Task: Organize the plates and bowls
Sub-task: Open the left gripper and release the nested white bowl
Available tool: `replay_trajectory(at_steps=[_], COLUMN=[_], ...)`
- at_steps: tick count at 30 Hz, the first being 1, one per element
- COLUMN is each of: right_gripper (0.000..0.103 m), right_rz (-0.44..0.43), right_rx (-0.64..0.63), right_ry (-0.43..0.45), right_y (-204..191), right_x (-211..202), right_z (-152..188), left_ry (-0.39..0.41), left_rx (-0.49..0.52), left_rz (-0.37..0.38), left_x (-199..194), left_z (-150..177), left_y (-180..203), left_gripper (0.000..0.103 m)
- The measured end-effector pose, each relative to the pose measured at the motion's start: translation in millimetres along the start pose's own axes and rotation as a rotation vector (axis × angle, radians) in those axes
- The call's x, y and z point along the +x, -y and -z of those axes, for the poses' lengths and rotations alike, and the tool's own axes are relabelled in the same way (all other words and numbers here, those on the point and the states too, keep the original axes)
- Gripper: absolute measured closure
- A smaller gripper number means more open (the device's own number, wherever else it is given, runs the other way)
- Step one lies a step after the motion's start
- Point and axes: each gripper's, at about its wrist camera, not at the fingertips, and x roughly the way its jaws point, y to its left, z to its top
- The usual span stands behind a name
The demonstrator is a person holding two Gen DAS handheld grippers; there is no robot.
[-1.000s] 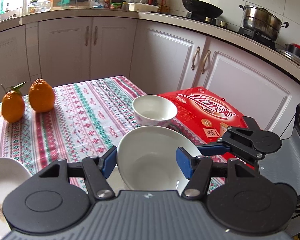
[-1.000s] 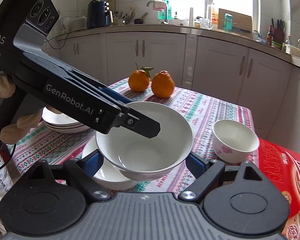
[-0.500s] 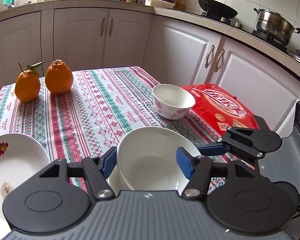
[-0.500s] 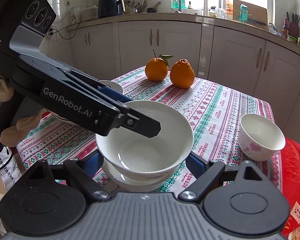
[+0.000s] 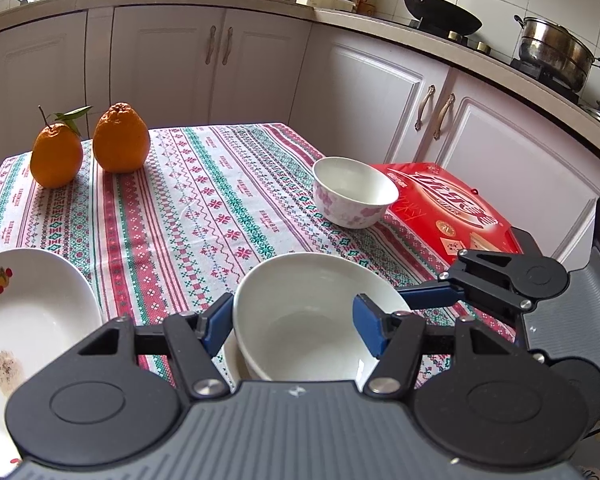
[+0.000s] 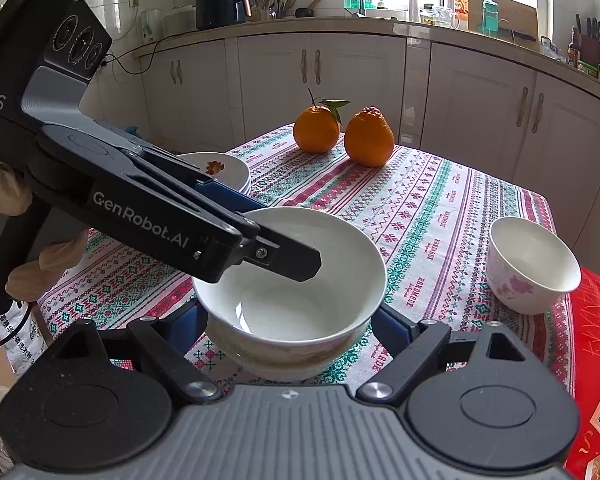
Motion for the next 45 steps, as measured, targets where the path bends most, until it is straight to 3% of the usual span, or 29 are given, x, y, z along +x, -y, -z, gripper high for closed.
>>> replay_trajectory(at_steps=[16,19,22,36,45], right_gripper=[0.011,0.011,0.0,0.0,0.0], right_rz=[0.0,-0.003,0.001,0.089,0.085], right_rx=[-0.004,-0.006,-0.001,0.116,0.128], right_ry=[-0.006,-0.006,0.026,0.057,0.042], right_y=[-1.2,-1.5,-0.7,27.1,28.5], right_x=[2.6,2.5,-3.6,-11.9,-9.8], right_z=[1.2,1.6,1.7,2.5,9.5], left_ry=[-0.006,-0.007,-0.002,0.048,0.046], left_rx=[-0.016,-0.02,-0.026,0.022,0.032], left_rz=[0.002,0.002,0.009,-0.028,-0.04], left_x=[3.2,3.6,2.0,-17.4,-18.8], left_z=[4.6,5.3,5.5,-3.1,-3.8], left_y=[-3.7,-4.2,-6.0,-1.6,-1.1], left_gripper=[0.04,0.033,0.031,0.025,0.025])
